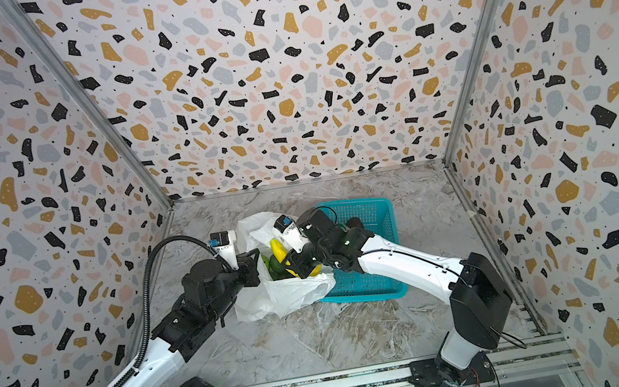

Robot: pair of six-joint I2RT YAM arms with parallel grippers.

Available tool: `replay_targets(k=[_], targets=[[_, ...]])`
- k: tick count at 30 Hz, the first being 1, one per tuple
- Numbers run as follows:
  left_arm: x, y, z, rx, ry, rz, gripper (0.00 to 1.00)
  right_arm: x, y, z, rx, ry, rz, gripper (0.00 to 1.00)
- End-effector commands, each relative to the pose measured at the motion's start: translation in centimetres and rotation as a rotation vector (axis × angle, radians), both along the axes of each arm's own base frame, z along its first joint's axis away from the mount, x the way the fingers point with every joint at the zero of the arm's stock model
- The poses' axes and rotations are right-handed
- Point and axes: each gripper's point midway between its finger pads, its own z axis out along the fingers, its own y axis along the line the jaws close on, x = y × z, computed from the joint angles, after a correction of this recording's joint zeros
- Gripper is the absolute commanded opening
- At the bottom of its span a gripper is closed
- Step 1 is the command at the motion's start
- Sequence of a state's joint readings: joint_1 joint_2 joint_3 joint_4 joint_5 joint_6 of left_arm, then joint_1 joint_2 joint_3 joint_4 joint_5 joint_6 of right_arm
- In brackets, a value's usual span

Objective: Place the fruits into the plastic bag
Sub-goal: 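Lift the banana into the bag held by the left gripper and release, then withdraw the right gripper from the bag back over the basket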

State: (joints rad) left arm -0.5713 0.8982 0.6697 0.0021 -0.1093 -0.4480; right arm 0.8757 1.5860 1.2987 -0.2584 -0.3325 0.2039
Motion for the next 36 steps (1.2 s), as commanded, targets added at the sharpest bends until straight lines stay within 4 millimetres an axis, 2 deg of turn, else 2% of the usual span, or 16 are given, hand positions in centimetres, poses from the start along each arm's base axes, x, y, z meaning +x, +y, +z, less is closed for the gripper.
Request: replay_targets(k=[1,4,8,11,12,14,15,18,21,26,28,30,32,34,36], targets=[[0.0,-0.1,0.9,-0.014,-0.041,-0.01,0.0,-0.7,1.7,1.9,0.066,-0.02,0.059,0.0],[0.0,-0.1,0.8,-0.014,-0.041,-0.012,0.0,-0.5,2.7,1.3,0.091,0.006,0.072,0.0],[-0.1,0.1,1.1,-0.017,-0.049,-0.004,0.0,1.2,3.9,0.1,0.076,0.001,0.039,0.0],[-0.2,0.5,1.2,-0.014,-0.052,0.009,0.0,2.6,4.4,0.3,0.087,-0.017,0.009,0.06],[-0.2,0.6,1.3,-0.013,-0.054,0.017,0.0,3.0,4.5,0.6,0.099,-0.023,0.001,0.14],[-0.2,0.8,1.4,-0.012,-0.055,0.024,0.0,3.5,4.5,1.6,0.116,-0.039,-0.017,0.43],[-0.2,0.8,1.3,-0.011,-0.055,0.027,0.0,3.6,4.4,2.2,0.124,-0.05,-0.025,0.54],[-0.1,0.9,1.2,-0.008,-0.052,0.032,0.0,3.2,3.8,3.9,0.153,-0.081,-0.025,0.66],[-0.1,1.0,1.0,-0.004,-0.047,0.038,0.0,2.3,2.5,5.7,0.18,-0.112,-0.028,0.68],[0.0,1.1,0.7,0.004,-0.041,0.044,0.0,1.4,-1.2,9.2,0.205,-0.211,-0.096,0.69],[0.0,1.1,0.6,0.006,-0.039,0.046,0.0,1.7,-3.5,10.5,0.211,-0.248,-0.159,0.69],[0.0,1.1,0.6,0.004,-0.038,0.048,0.0,2.9,-6.7,11.2,0.212,-0.262,-0.269,0.7],[0.0,1.1,0.5,0.004,-0.037,0.048,0.0,4.4,-10.1,11.2,0.209,-0.25,-0.391,0.72],[0.0,1.1,0.4,0.004,-0.036,0.05,0.0,6.0,-13.5,10.3,0.2,-0.215,-0.501,0.73],[0.0,1.1,0.5,0.001,-0.037,0.048,0.0,7.4,-16.7,8.6,0.182,-0.157,-0.607,0.76]])
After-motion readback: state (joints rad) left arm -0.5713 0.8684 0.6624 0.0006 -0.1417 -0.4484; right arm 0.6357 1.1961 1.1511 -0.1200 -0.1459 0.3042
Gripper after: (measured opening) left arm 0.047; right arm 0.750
